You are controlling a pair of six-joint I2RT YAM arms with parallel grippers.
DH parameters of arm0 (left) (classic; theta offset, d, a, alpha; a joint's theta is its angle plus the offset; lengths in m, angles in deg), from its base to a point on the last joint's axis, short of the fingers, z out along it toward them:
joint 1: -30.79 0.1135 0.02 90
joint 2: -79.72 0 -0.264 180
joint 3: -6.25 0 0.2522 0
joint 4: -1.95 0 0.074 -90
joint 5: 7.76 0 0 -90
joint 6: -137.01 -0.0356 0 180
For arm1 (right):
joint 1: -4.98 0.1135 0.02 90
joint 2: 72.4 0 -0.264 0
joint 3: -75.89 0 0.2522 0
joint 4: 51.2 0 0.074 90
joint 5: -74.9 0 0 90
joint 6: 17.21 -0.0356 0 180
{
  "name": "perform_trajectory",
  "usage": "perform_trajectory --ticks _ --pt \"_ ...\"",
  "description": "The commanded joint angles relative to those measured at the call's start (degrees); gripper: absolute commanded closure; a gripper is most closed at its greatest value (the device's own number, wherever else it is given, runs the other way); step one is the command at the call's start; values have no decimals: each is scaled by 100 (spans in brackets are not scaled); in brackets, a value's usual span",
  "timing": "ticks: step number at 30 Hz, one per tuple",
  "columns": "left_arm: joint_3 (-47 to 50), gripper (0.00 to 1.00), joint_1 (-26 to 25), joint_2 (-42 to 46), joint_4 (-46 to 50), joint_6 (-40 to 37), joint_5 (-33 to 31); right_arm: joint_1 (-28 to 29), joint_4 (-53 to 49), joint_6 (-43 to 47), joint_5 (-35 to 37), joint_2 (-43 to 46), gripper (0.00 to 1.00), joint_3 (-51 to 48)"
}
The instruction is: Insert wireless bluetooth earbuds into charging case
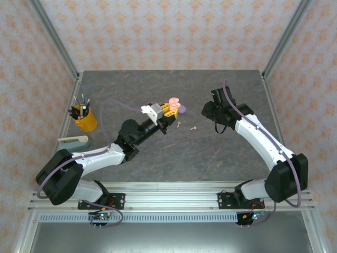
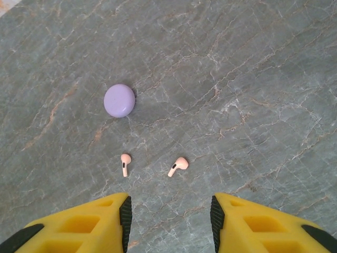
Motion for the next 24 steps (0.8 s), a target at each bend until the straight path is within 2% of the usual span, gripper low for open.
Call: perform_trajectory --ticks 1,14,24 --pt "202 100 -24 80 -663 -121 -101 -15 110 -115 53 -74 55 213" --pt "422 100 -7 96 -722 -158 -202 -13 107 -65 -56 -158 55 414" --pt "367 100 251 -326 -1183 522 71 -23 83 25 -51 -30 55 269"
